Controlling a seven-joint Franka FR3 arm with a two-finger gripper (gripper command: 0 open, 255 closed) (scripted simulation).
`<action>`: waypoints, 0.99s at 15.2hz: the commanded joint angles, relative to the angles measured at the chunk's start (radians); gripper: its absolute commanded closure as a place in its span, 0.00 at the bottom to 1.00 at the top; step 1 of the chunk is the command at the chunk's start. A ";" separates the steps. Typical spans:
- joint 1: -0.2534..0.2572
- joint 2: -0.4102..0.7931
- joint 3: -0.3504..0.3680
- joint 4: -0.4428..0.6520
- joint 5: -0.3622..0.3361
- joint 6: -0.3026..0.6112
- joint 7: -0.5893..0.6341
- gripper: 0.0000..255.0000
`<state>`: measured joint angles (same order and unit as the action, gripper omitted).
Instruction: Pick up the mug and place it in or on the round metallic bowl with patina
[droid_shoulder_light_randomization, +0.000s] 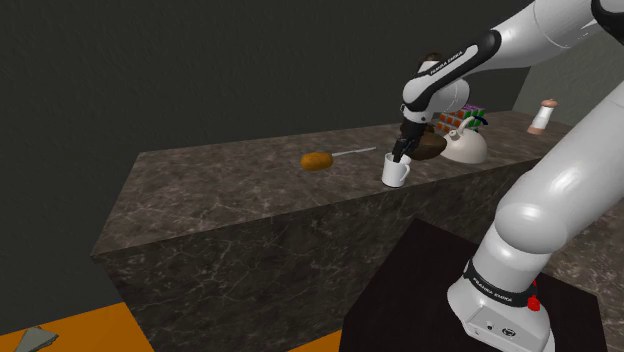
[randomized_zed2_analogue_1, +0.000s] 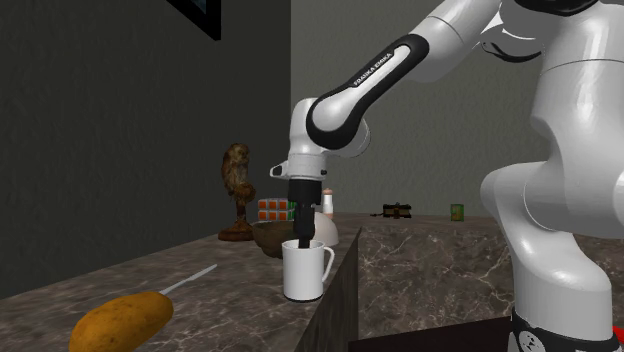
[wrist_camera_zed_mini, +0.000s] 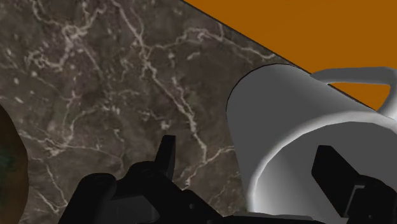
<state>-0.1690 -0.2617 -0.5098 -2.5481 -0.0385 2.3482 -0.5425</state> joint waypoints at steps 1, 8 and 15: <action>0.001 0.002 0.000 -0.001 0.001 0.003 -0.001 0.00; 0.001 0.002 0.000 -0.001 0.001 0.003 -0.001 1.00; 0.001 0.002 0.000 -0.001 0.001 0.003 -0.001 1.00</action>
<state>-0.1685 -0.2598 -0.5104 -2.5491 -0.0374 2.3516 -0.5433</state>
